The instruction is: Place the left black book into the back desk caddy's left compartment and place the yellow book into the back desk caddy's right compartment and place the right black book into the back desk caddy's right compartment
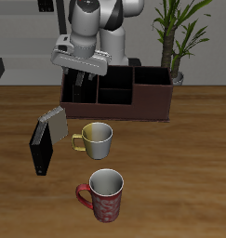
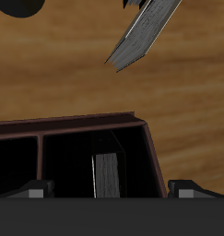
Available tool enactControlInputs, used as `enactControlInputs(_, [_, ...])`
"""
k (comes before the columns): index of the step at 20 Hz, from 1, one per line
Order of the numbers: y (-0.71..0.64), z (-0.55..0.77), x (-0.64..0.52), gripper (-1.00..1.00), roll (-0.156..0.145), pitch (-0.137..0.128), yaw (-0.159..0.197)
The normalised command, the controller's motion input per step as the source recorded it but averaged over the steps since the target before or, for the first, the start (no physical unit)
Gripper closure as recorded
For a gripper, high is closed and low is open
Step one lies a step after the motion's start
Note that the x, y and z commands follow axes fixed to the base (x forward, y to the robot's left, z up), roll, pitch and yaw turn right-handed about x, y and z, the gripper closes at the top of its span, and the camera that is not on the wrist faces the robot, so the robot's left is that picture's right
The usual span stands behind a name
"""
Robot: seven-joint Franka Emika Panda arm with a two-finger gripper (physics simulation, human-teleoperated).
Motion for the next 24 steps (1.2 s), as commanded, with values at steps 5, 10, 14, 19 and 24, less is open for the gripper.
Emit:
enactControlInputs(5, [-0.17,0.33,0.24,-1.0,-0.058,-0.059,0.047])
enactControlInputs(10, [-0.23,0.31,0.41,-1.0,-0.049,-0.035,0.056])
enactControlInputs(14, [-0.11,0.11,0.33,-1.0,0.01,0.017,-0.002])
enactControlInputs(19, [-0.11,0.07,0.4,-1.0,0.028,-0.002,0.039])
enactControlInputs(24, [-0.26,0.07,0.29,-1.0,0.009,-0.002,-0.061])
